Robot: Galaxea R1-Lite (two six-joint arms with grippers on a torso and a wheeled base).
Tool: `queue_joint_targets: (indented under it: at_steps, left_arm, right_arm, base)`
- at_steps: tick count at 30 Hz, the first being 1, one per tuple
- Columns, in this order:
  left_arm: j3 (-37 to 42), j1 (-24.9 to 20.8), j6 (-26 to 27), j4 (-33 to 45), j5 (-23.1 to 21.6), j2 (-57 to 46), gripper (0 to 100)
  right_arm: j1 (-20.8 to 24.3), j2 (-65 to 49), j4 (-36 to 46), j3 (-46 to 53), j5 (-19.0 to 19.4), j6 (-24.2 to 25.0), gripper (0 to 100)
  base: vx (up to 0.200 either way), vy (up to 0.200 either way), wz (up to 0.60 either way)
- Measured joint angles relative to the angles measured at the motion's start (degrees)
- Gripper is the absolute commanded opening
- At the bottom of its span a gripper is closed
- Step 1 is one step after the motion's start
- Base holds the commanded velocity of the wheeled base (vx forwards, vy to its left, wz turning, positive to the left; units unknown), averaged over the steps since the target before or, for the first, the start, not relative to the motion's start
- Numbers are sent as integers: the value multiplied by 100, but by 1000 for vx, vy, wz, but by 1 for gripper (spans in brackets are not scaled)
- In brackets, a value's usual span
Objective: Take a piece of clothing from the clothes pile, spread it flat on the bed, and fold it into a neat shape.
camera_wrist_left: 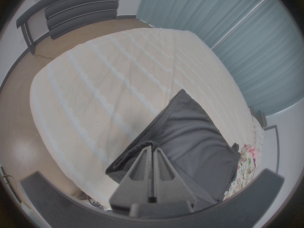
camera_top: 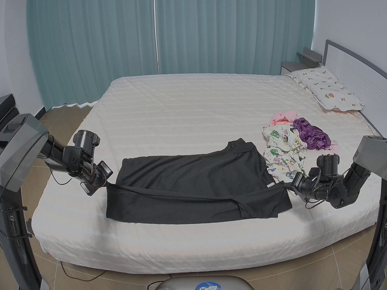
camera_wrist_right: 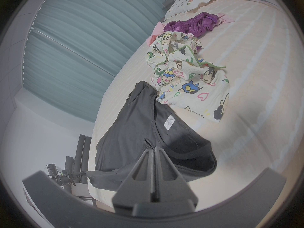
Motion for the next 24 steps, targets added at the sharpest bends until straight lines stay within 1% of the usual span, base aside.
queue_joint_targets:
  at_steps: [7, 17, 21, 24]
  left_arm:
    - [-499, 5, -27, 148, 213, 505, 0]
    - [-690, 13, -24, 158, 227, 863, 0]
    - [-758, 13, -22, 156, 255, 952, 0]
    - [-802, 13, -20, 160, 260, 1003, 0]
  right_arm:
    - [6, 307, 16, -408, -44, 4, 0]
    - [69, 662, 18, -894, -101, 11, 0]
    - [102, 783, 20, -1095, -260, 12, 0]
    - [132, 878, 22, -1182, -307, 9, 0]
  base:
    - [0, 0, 0]
    - [0, 0, 0]
    - [0, 0, 0]
    - [0, 0, 0]
